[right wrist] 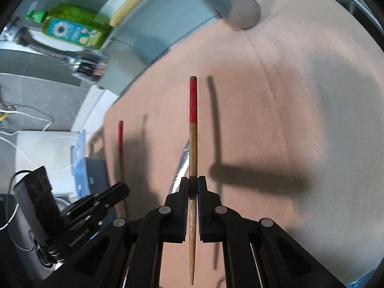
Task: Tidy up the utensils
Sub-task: 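Carry both chopsticks into the blue basket and open both grippers to release them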
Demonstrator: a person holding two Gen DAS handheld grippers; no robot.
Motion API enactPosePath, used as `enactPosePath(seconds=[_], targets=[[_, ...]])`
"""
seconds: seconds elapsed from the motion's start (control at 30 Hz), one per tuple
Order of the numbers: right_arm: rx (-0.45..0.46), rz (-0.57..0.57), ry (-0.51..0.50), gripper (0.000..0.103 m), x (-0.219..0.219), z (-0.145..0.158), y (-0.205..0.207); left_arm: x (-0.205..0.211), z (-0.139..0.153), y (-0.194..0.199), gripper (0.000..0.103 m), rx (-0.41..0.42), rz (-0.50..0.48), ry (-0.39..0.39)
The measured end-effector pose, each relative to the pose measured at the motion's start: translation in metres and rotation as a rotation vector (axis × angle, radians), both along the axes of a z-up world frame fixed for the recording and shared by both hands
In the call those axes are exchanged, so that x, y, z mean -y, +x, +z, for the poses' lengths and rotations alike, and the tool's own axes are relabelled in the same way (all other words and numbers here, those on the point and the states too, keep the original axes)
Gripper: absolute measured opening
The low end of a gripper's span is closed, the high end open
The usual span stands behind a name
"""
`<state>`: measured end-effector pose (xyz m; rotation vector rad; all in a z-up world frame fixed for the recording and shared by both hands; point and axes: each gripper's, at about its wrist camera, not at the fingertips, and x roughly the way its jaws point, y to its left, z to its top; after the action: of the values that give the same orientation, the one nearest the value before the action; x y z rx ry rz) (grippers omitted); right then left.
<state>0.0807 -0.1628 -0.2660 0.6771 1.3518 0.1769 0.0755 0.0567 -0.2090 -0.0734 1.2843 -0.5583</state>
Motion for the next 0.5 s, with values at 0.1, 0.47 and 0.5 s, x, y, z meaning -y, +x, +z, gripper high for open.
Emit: enactPosePath(seconds=[0.1,0.47,0.5], targets=[[0.034,0.033,0.022,0.006,-0.012,0.017,0.000,-0.006,0.014,-0.004,0.006,0.030,0.022,-0.010],[0.120,0.226,0.115,0.006,-0.102,0.059,0.008,-0.092,0.053,-0.021,0.006,0.107,0.219,0.001],[0.121,0.241,0.124,0.006,-0.113,0.060,0.010,-0.101,0.053,-0.023,0.006,0.108,0.237,0.003]])
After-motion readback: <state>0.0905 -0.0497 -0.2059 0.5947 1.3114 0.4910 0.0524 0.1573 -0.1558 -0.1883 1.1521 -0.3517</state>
